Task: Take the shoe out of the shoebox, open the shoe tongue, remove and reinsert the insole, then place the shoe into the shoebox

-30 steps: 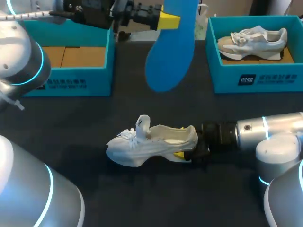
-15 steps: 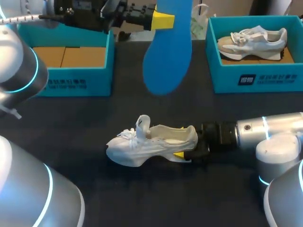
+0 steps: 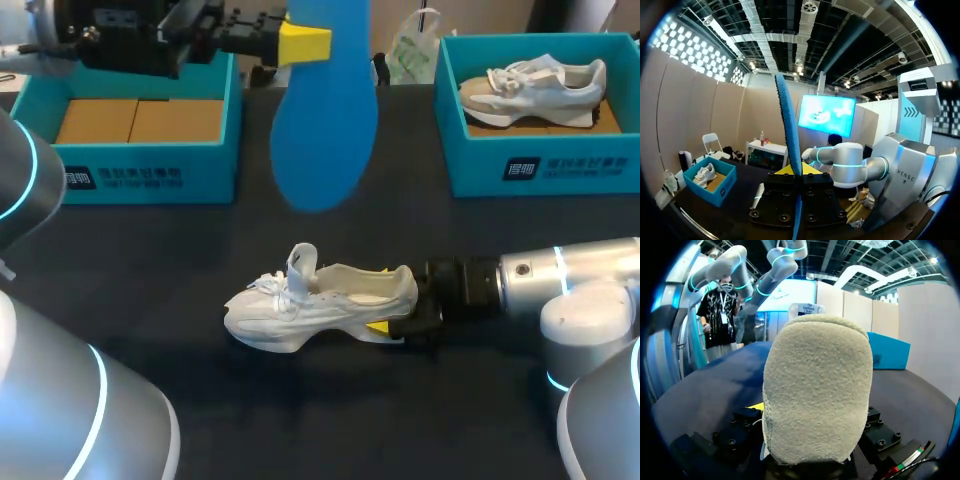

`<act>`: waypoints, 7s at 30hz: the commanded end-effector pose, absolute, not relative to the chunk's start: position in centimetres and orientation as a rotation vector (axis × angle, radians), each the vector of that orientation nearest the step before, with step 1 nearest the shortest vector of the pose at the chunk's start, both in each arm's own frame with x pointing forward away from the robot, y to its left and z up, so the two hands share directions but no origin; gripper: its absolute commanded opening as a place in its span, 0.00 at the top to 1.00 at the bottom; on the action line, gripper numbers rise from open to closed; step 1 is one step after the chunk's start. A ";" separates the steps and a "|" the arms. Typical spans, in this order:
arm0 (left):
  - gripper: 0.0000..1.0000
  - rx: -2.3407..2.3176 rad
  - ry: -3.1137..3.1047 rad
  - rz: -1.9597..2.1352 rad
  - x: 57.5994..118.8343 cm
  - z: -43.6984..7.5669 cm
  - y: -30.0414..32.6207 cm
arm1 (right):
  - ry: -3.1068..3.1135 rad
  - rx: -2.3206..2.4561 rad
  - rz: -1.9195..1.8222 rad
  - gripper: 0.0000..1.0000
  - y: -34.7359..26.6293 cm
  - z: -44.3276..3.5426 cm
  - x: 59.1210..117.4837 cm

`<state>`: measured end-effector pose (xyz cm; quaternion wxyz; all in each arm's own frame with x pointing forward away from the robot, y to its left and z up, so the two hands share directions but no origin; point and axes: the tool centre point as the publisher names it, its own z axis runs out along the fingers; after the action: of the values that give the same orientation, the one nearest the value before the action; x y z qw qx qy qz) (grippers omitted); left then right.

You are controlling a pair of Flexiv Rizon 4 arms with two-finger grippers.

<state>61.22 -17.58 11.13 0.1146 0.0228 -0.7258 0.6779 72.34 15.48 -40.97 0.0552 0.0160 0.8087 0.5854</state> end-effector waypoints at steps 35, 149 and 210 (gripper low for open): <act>1.00 0.039 -2.122 1.969 60.3 11.2 -16.3 | 2.580 0.043 1.610 0.00 13.3 -38.7 71.6; 1.00 0.039 -2.122 1.969 60.3 11.2 -16.3 | 3.232 0.105 0.092 0.00 17.6 -36.7 76.7; 1.00 0.039 -2.122 1.969 60.3 11.2 -16.3 | 2.911 1.136 0.385 1.00 18.9 -31.3 70.6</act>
<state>60.17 -16.22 11.20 0.1224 0.0142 -0.7274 0.6751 71.21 19.80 -31.38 -0.0148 0.3602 0.9287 0.0863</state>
